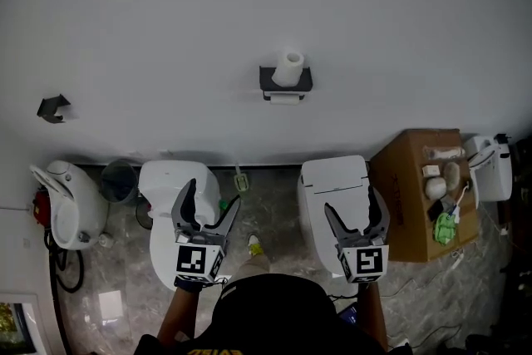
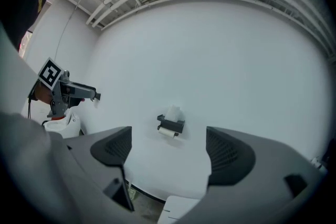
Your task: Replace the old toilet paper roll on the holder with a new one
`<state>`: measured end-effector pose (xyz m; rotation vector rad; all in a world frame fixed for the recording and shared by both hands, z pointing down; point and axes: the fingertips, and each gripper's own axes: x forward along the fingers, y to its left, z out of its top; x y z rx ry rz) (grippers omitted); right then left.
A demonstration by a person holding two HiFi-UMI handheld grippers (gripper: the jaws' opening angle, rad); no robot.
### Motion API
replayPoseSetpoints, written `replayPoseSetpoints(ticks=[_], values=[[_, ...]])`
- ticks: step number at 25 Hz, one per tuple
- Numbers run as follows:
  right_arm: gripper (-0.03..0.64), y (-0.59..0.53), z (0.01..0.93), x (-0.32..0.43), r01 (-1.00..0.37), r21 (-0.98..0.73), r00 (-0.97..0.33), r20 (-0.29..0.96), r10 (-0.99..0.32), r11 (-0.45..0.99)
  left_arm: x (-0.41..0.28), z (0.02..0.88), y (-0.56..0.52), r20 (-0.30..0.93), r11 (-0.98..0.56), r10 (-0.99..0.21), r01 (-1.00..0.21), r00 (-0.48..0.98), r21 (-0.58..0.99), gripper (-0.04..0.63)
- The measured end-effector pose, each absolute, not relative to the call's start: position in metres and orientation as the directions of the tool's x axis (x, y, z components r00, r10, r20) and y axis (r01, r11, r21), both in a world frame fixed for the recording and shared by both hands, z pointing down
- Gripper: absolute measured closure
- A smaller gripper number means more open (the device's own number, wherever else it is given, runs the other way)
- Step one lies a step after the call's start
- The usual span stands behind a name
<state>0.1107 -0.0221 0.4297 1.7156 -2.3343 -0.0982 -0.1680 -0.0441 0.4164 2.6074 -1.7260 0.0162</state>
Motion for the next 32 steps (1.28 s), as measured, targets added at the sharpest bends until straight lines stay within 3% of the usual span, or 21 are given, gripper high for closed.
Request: replayPoseSetpoints(ticks=[8,17,24,32], values=[[0.173,-0.108,0.438,0.078,-0.874,0.354,-0.272,0.210,-0.939,0.332,-0.176,0.431,-0.129,0.047,-0.455,-0.889,-0.890,0.455,0.014,0.175],[0.187,-0.192,0.480,0.061,-0.745,0.487,-0.334,0.318,-0.887,0.455,-0.159,0.459,-0.182,0.077,-0.421,-0.903,-0.906,0.423,0.044,0.175],[0.216,-0.246,0.515,0.029,-0.525,0.680,-0.373,0.356,-0.857,0.511,-0.148,0.469,-0.195,0.105,-0.392,-0.912,-0.918,0.397,0.062,0.175],[0.243,-0.292,0.568,0.007,-0.381,0.758,-0.374,0.397,-0.838,0.529,-0.146,0.477,-0.199,0.117,-0.371,-0.920,-0.927,0.375,0.054,0.175]])
